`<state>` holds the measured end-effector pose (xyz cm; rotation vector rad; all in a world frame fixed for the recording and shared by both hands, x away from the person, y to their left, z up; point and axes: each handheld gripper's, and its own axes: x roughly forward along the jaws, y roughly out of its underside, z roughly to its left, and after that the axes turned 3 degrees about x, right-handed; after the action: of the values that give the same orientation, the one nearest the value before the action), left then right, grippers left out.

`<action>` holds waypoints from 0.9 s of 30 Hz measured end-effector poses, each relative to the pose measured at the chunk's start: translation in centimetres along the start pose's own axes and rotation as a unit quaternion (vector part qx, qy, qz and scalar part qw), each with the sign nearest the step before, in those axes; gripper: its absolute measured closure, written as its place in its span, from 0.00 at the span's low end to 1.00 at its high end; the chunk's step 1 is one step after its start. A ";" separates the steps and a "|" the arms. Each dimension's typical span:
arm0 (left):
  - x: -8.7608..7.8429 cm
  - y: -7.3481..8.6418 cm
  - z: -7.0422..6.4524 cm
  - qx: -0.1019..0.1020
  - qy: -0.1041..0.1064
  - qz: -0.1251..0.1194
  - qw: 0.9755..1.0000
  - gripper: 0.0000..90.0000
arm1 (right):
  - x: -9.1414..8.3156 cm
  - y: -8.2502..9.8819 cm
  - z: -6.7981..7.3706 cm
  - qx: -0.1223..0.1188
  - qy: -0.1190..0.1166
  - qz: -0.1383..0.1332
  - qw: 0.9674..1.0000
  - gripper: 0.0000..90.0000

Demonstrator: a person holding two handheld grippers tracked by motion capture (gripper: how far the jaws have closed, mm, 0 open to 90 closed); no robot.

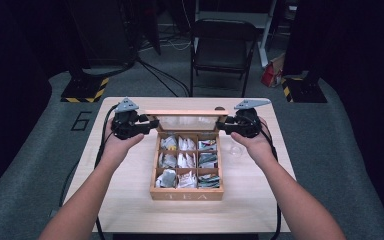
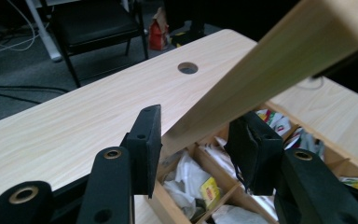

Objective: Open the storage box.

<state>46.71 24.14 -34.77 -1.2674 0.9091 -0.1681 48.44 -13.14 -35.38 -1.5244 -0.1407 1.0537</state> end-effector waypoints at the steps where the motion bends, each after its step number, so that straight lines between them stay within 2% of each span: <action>1: 0.1 0.0 0.1 -0.001 0.000 0.001 1.000 0.60 | 0.0 -0.1 -0.1 -0.004 0.000 0.000 1.000 0.65; 13: 1.8 0.5 0.4 -0.013 -0.011 -0.004 1.000 0.64 | 0.3 -0.6 -0.2 0.008 0.012 -0.007 1.000 0.65; 15: 2.0 0.5 0.5 -0.008 -0.014 -0.002 1.000 0.64 | 0.4 -0.6 -0.2 0.009 0.013 -0.009 1.000 0.65; 23: 2.2 0.4 0.9 -0.005 -0.018 -0.001 1.000 0.68 | 0.7 -0.9 -0.6 0.015 0.012 -0.013 1.000 0.65; 27: 2.4 0.3 1.0 -0.011 -0.021 -0.004 1.000 0.69 | 0.9 -1.1 -0.7 0.019 0.015 -0.017 1.000 0.64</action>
<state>48.84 23.62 -36.23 -1.2916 0.8707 -0.1375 49.97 -12.82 -35.04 -1.4975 -0.1250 1.0015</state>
